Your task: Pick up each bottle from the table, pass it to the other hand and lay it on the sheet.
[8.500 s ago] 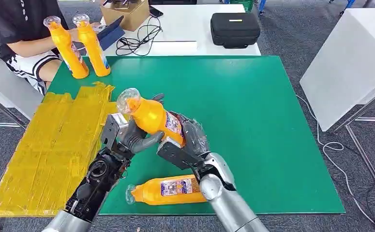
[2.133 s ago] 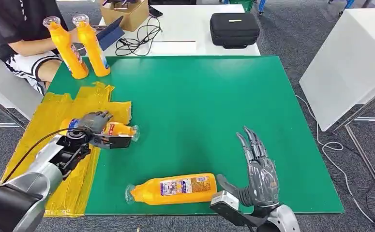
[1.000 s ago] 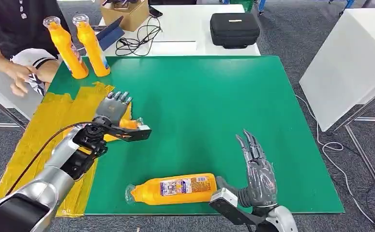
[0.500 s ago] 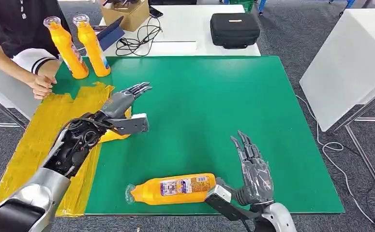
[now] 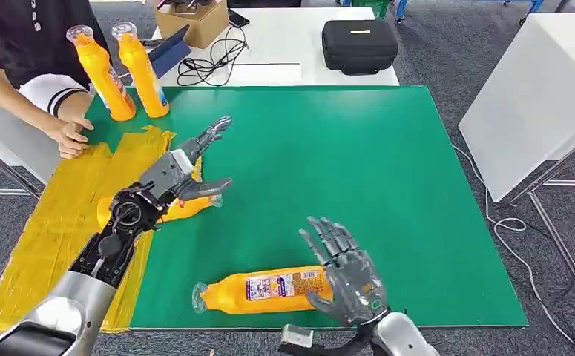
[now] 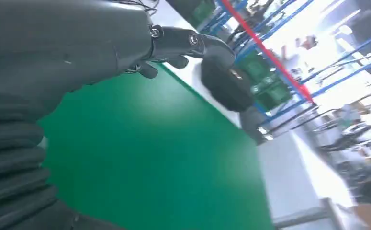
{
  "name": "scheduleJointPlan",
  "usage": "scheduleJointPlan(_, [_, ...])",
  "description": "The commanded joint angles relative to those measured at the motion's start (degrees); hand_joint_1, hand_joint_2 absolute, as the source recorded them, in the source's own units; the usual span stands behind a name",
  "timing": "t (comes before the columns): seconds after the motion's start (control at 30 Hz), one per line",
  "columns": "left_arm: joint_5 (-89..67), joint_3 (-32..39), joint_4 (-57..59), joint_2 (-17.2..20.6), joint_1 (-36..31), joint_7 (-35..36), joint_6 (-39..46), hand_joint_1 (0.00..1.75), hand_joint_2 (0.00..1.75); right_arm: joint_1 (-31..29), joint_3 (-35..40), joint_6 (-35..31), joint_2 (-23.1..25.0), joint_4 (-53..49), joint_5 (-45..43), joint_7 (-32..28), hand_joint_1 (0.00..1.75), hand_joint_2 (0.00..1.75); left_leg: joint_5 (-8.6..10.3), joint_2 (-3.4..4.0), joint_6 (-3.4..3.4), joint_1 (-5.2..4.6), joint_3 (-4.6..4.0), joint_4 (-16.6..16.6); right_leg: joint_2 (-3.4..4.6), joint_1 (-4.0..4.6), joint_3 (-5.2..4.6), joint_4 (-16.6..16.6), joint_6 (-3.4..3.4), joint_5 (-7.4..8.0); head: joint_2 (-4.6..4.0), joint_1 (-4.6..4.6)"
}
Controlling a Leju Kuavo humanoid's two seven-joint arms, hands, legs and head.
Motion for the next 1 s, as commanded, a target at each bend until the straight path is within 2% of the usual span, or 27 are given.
scheduleJointPlan(0.03, [7.45, 2.85, -2.17, -0.84, 4.25, -2.92, -1.35, 0.0, 1.75, -8.93, 12.0, -0.23, -5.11, 13.83, 3.61, 2.66, 0.0, 1.75, -0.1, 0.34, -0.05, 0.04, 0.37, -0.13, 0.26, 0.04, 0.3, -0.18, 0.07, 0.03, 0.0, 0.0])
scheduleJointPlan(0.13, [9.32, 3.1, -4.23, -1.31, 5.36, -2.47, -2.01, 0.0, 1.75, -11.67, 11.86, 0.53, -4.19, 17.85, 3.22, 3.09, 0.0, 1.75, -0.11, 0.32, -0.03, 0.04, 0.33, -0.09, 0.22, 0.06, 0.29, -0.17, 0.09, 0.02, 0.0, 0.0])
scheduleJointPlan(0.2, [9.27, 2.65, -5.18, -1.49, 6.13, -2.28, -1.43, 0.0, 1.75, -13.11, 11.38, 2.15, -3.07, 21.12, 7.31, 7.49, 0.0, 1.75, -0.09, 0.22, -0.03, 0.05, 0.27, -0.06, 0.14, 0.06, 0.25, -0.13, 0.08, 0.0, 0.0, -0.02])
scheduleJointPlan(0.43, [8.32, 2.68, -5.35, -0.99, 7.71, -1.7, -0.15, 0.0, 1.75, -13.93, 9.08, 3.06, -0.62, 25.83, 9.06, 11.69, 0.0, 1.75, -0.08, 0.12, -0.04, 0.04, 0.27, -0.08, 0.06, 0.03, 0.27, -0.13, 0.06, -0.02, 0.0, 0.02])
scheduleJointPlan(1.0, [6.74, 4.23, -5.3, -1.79, 9.11, -2.1, -0.28, 0.0, 1.75, -14.99, 4.99, 4.29, 2.82, 28.69, 5.97, 11.74, 0.0, 1.75, -0.07, 0.06, -0.04, 0.05, 0.21, -0.03, -0.01, 0.06, 0.22, -0.08, 0.07, -0.04, 0.0, 0.0])
